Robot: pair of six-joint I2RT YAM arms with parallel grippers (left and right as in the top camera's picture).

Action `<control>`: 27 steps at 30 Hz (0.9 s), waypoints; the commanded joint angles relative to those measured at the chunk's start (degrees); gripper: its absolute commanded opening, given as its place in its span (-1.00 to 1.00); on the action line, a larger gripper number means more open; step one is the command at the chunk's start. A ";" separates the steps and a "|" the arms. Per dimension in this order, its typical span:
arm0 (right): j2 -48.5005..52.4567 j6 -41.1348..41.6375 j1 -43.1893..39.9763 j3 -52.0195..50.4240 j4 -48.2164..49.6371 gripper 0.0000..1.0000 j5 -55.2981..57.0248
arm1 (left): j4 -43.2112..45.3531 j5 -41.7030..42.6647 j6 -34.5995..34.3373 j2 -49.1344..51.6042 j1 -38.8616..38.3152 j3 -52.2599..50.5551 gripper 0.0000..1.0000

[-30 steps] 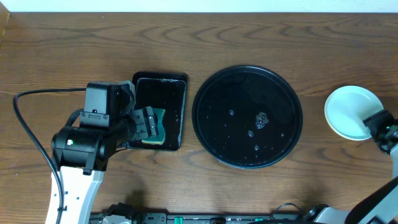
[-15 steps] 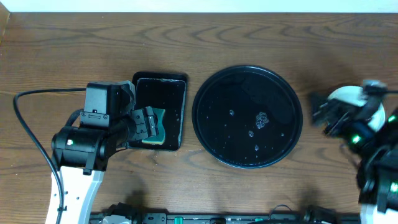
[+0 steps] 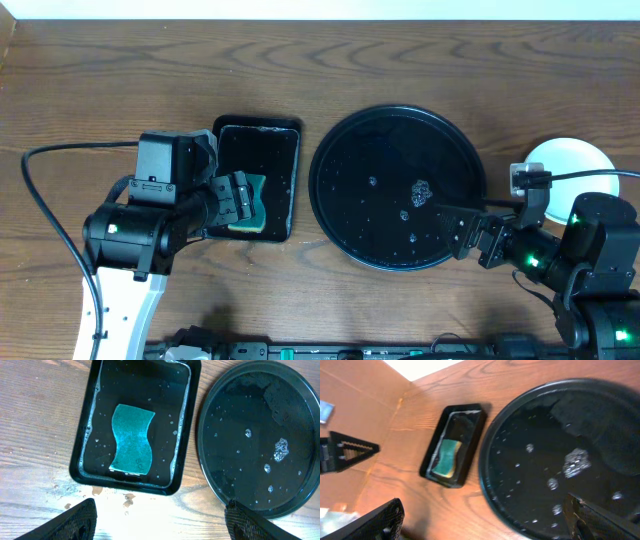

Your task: Clean dirty plates on tray and stack at the side

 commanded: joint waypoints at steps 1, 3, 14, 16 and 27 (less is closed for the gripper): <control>-0.94 -10.97 1.44 -0.07 1.44 0.98 2.80 | -0.13 -0.13 0.33 -0.09 0.13 0.02 0.64; -2.89 -16.74 2.32 -0.79 3.43 0.99 5.03 | -0.11 -0.13 0.33 -0.09 0.13 0.02 0.64; -25.07 -20.39 2.75 -21.75 17.09 0.99 17.92 | -0.13 -0.15 0.33 -0.09 0.13 0.02 0.64; -29.44 -20.41 2.14 -25.88 17.84 0.99 19.28 | -0.13 -0.13 0.33 -0.09 0.13 0.02 0.64; -40.65 -20.37 1.36 -45.07 32.33 0.99 20.04 | -0.11 -0.13 0.33 -0.09 0.13 0.02 0.64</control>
